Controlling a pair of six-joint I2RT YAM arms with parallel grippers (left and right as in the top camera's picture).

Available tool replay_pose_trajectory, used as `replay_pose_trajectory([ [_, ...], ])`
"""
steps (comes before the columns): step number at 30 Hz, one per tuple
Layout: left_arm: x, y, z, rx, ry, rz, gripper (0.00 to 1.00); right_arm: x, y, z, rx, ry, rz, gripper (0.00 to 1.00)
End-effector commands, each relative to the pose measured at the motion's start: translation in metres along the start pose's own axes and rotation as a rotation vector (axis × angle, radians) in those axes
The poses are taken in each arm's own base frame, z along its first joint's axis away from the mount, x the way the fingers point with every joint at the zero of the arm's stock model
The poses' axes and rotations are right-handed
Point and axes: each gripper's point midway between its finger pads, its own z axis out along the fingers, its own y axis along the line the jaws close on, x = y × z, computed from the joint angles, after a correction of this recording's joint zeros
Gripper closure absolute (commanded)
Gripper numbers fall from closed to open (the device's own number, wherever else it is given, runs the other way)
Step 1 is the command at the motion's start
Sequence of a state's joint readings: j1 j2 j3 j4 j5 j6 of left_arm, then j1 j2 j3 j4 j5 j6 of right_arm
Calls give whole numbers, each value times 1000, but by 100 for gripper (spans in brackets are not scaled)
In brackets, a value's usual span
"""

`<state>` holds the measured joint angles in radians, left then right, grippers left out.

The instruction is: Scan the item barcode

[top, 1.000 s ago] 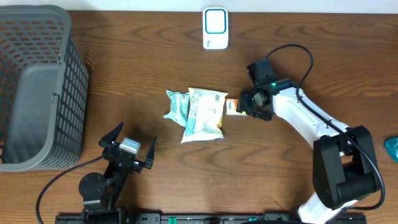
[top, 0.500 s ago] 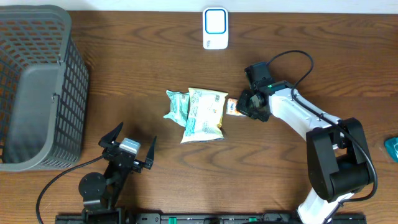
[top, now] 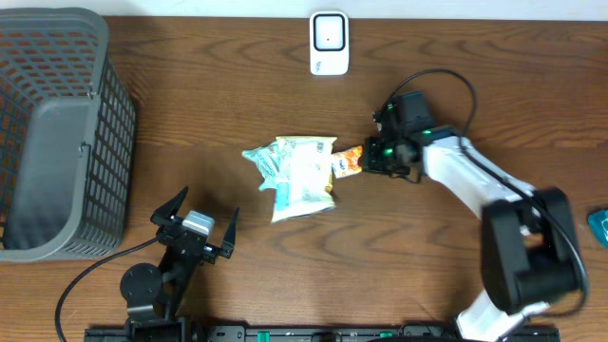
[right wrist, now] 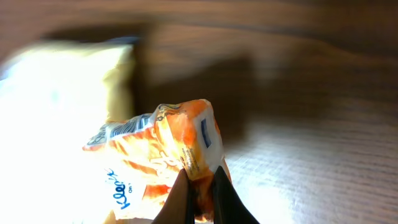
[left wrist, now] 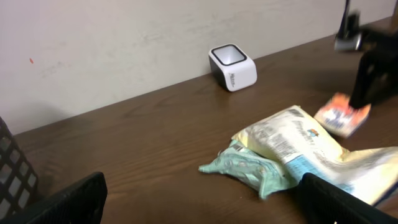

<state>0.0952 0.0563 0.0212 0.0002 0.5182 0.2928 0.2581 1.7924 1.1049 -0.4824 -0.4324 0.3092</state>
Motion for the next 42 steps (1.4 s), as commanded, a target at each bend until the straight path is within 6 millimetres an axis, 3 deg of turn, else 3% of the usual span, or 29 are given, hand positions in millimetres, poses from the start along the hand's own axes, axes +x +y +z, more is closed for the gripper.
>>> replay_pose_trajectory([
  [1,16,-7,1,29,47,-12,2,-10,63,-65,-289,-115,-388,99],
  [5,16,-7,1,29,47,-13,2,-8,88,-132,-394,-260,-599,99],
  [10,16,-7,1,29,47,-13,2,39,137,-216,-648,-458,-1042,99],
  [17,16,-7,1,29,47,-12,2,108,167,-276,-764,-632,-1356,99],
  [22,16,-7,1,29,47,-13,2,140,180,-304,-786,-707,-1441,99],
  [27,16,-7,1,29,47,-13,2,156,178,-310,-647,-729,-1522,99],
  [33,16,-7,1,29,47,-12,2,145,163,-297,-483,-679,-1506,98],
  [37,16,-7,1,29,47,-12,2,112,155,-285,-472,-605,-1274,98],
  [42,16,-7,1,29,47,-13,2,32,142,-257,-510,-515,-766,99],
])
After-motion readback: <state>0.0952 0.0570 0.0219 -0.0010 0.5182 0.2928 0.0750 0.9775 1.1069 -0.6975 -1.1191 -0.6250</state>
